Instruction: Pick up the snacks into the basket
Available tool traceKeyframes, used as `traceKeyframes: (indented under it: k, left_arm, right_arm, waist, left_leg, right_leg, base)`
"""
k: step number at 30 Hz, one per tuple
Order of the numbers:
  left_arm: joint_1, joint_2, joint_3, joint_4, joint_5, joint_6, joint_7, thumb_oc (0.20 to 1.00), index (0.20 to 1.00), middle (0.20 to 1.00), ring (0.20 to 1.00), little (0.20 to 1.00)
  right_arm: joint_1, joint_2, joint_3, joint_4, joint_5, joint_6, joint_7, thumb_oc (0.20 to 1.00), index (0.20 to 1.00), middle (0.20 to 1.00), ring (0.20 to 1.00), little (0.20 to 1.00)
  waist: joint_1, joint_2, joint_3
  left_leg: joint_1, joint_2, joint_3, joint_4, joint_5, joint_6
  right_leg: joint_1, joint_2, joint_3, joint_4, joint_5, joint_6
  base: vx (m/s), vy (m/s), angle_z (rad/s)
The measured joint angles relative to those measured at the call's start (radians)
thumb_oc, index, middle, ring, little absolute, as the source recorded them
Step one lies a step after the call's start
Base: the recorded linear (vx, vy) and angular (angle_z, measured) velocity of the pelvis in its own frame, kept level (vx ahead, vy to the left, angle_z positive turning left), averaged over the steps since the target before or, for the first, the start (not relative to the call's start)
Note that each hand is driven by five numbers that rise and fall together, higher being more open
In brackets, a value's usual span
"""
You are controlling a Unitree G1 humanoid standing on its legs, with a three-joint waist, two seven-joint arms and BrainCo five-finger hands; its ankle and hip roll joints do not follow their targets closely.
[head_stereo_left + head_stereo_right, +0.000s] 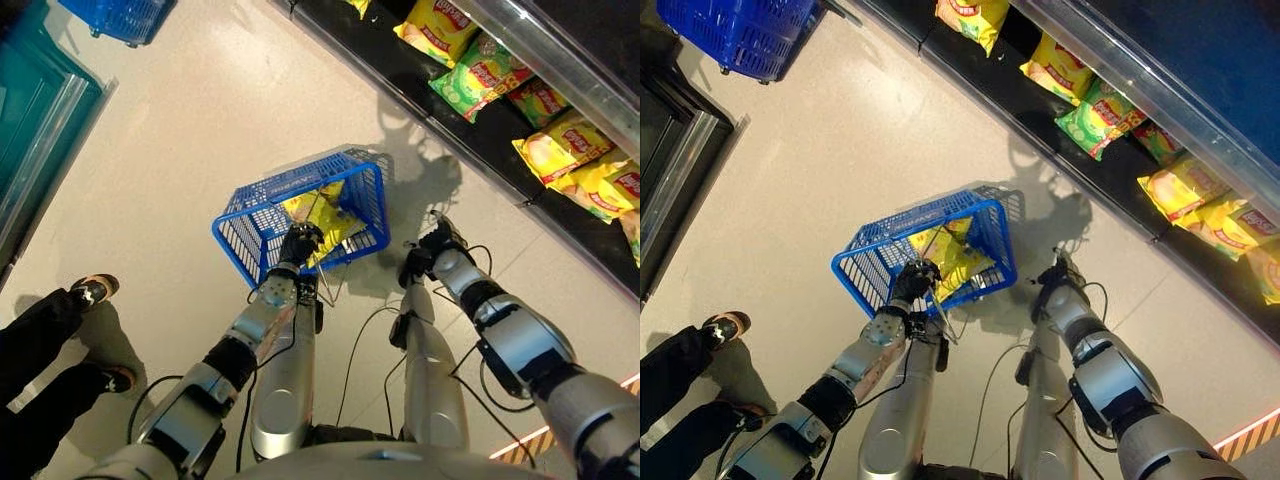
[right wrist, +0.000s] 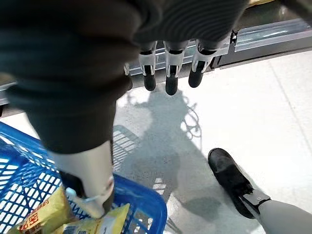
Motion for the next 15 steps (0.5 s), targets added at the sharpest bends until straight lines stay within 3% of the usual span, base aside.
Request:
traceKeyframes:
  k: [3,10,15]
  left_arm:
    - [-0.022,-0.052,0.066,0.162,0.0,-0.012,0.018,0.2,0.2,0.2,0.2,0.2]
    - [-0.118,-0.067,0.148,0.468,0.081,0.015,0.033,0.2,0.2,0.2,0.2,0.2]
    - [-0.098,-0.064,0.315,0.608,0.122,0.037,0.035,0.2,0.2,0.2,0.2,0.2]
  right_arm:
    - [0.065,0.018,-0.029,-0.027,0.029,-0.005,-0.002,1.0,1.0,1.0,1.0,1.0]
    - [0.205,0.028,-0.076,-0.036,0.097,-0.028,-0.012,1.0,1.0,1.0,1.0,1.0]
    - [0.362,0.026,-0.169,-0.095,0.164,-0.065,-0.018,1.0,1.0,1.0,1.0,1.0]
  waist:
    - [-0.02,0.0,0.0]
    - [-0.078,-0.004,-0.001]
    - [-0.107,-0.035,-0.002]
  left_leg:
    - [0.054,0.001,0.0,-0.012,-0.003,-0.004]
    - [0.157,0.006,0.006,-0.037,-0.005,-0.006]
    - [0.269,0.028,0.041,-0.038,-0.028,-0.019]
  right_leg:
    - [0.048,0.0,-0.002,0.0,-0.009,0.002]
    - [0.136,0.003,0.003,0.0,-0.026,0.01]
    - [0.227,0.024,0.034,0.0,-0.041,0.003]
  base:
    - [0.01,-0.003,0.0]
    - [0.04,0.001,-0.03]
    - [0.09,-0.028,-0.17]
